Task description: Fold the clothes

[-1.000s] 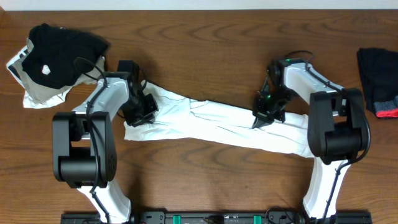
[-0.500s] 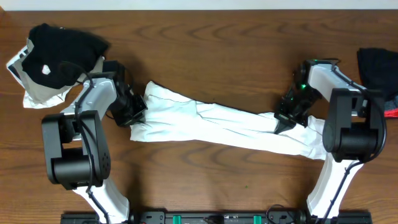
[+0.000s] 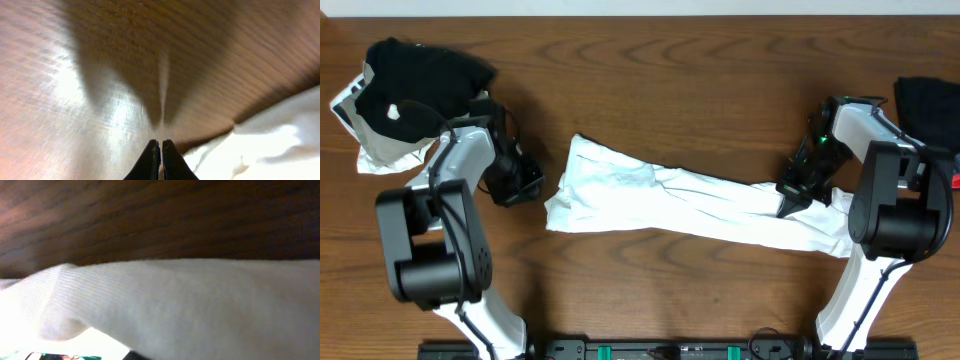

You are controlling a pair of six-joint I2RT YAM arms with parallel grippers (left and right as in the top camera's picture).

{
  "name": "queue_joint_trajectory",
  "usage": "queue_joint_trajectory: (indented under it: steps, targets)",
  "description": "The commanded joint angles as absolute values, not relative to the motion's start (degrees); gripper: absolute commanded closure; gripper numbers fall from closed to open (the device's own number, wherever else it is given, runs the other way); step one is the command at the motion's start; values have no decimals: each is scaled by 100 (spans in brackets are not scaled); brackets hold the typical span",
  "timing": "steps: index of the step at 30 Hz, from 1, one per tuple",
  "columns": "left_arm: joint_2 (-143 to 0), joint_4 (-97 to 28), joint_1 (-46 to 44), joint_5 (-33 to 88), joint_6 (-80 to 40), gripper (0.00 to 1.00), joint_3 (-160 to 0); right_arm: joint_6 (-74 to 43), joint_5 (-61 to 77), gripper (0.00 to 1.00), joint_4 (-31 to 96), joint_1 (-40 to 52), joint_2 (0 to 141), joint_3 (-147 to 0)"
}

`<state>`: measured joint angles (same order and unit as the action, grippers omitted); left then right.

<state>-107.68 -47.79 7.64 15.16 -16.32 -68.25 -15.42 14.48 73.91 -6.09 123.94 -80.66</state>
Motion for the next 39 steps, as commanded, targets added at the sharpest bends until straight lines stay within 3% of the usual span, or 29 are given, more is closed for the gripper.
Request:
queue_joint_trajectory:
  steps: [1,4,7,10,13,16,17,19,21,24,30,35,39]
  targets:
    - [-9887,-4860,670,1590,-1302,93,-7120,-1450,423,99,7185,-690,12589,-8224]
    - [-9216,-4952,419,1798,-1133,92,-7120,-1487,425,99,7439,-690,12589,-8606]
    - [-8683,-5033,-8,1905,-1135,84,-7118,-1540,427,99,7787,-670,12525,-9089]
    - [-8490,-5030,-526,2178,-1138,62,-7118,-1538,432,99,8042,-624,12293,-9461]
    - [-8571,-5026,-1092,2235,-1166,48,-7111,-1535,454,98,8202,-534,11948,-9701]
    - [-8792,-4871,-1619,2235,-1256,32,-7109,-1411,451,80,8388,-454,11535,-9778]
    - [-8888,-4779,-1761,2235,-1343,29,-7107,-1315,451,68,8477,-440,11419,-9778]
    - [-9078,-4615,-1970,2235,-1485,25,-7107,-1249,451,62,8672,-440,11266,-9776]
    - [-9334,-4442,-2152,2307,-1533,24,-7107,-1175,456,70,8823,-443,11201,-9769]
    - [-9778,-4125,-2316,2602,-1533,23,-7107,-998,493,99,8851,-416,11198,-9660]
    - [-10471,-3640,-2355,2810,-1531,28,-7107,-998,596,99,8464,-395,11198,-9157]
    - [-10757,-3656,-2355,2812,-1533,69,-7105,-998,921,99,7926,-395,11198,-8698]
    - [-10864,-3697,-2355,2810,-1533,94,-7105,-998,1232,99,7640,-377,11198,-8479]
